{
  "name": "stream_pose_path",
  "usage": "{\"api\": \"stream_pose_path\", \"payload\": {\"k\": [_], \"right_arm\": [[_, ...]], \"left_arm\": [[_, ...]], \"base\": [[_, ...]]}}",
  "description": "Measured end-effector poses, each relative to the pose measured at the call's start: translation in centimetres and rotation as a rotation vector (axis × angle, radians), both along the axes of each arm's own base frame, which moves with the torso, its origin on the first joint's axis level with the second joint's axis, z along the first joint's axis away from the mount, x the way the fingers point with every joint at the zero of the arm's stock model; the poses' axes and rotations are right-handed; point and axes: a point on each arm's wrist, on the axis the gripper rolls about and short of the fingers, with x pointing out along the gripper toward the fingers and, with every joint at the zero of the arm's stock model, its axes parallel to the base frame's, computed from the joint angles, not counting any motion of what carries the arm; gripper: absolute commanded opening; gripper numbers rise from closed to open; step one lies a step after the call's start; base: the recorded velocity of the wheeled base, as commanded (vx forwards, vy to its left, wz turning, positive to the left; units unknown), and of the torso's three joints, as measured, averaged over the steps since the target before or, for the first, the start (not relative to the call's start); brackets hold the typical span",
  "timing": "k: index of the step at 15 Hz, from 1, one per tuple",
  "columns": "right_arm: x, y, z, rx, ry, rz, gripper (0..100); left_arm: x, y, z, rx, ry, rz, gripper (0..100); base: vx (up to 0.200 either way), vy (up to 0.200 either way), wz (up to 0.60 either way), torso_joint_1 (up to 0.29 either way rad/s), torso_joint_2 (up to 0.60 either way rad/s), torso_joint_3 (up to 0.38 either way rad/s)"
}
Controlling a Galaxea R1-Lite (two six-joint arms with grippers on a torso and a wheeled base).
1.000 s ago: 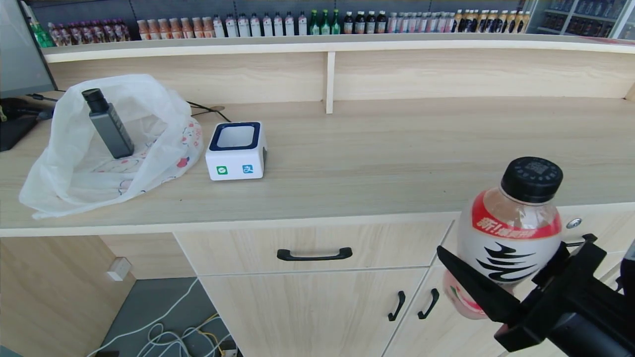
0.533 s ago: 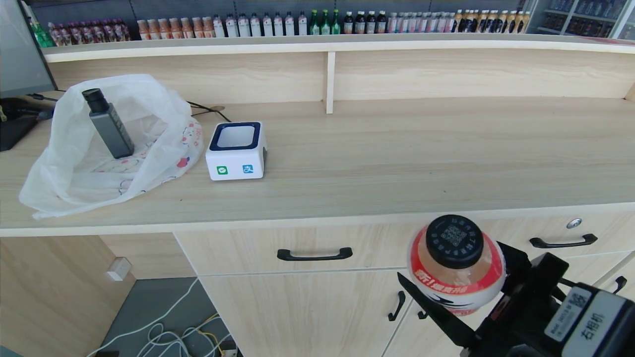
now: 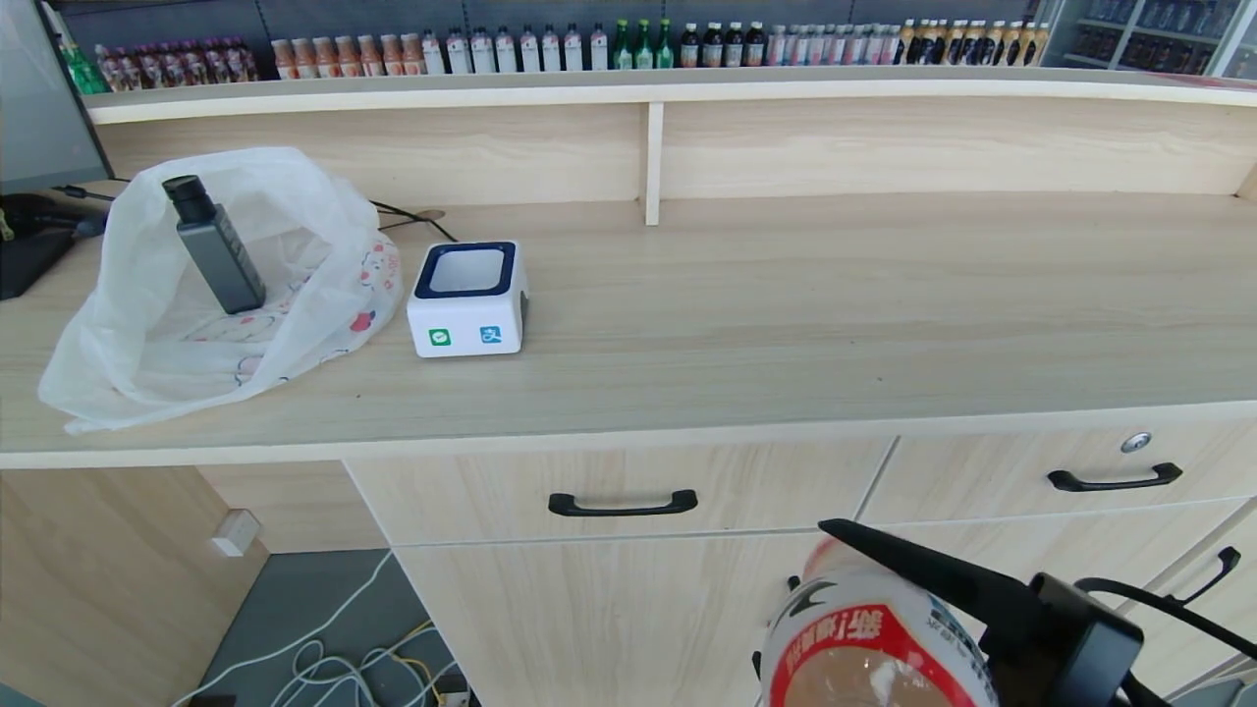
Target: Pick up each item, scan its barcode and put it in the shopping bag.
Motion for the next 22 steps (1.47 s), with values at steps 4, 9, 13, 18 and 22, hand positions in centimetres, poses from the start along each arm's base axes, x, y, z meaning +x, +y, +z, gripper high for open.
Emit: {"api": "stream_pose_path", "payload": {"k": [4, 9, 13, 18, 22], "right_arm": [[-0.5, 0.1, 0.4, -0.063, -0.139, 0.003, 0], [-1.0, 0.1, 1.3, -0.115, -0.357, -0.023, 0], [-1.1, 0.1, 1.6, -0.149, -0.46, -0.047, 0], [-1.4, 0.7, 2.4, -0.211, -0.628, -0.074, 0], [-2.5, 2.1, 3.8, -0.207, -0.799, -0.037, 0]], "left_arm": [[0.0, 0.0, 0.0, 0.0, 0.0, 0.0, 100], [0.0, 0.0, 0.0, 0.0, 0.0, 0.0, 100], [0.0, 0.0, 0.0, 0.0, 0.0, 0.0, 100], [0.0, 0.0, 0.0, 0.0, 0.0, 0.0, 100], [0.0, 0.0, 0.0, 0.0, 0.0, 0.0, 100]], "base": [[0.0, 0.0, 0.0, 0.0, 0.0, 0.0], [0.0, 0.0, 0.0, 0.0, 0.0, 0.0], [0.0, 0.0, 0.0, 0.0, 0.0, 0.0], [0.0, 0.0, 0.0, 0.0, 0.0, 0.0], [0.0, 0.0, 0.0, 0.0, 0.0, 0.0]]}}
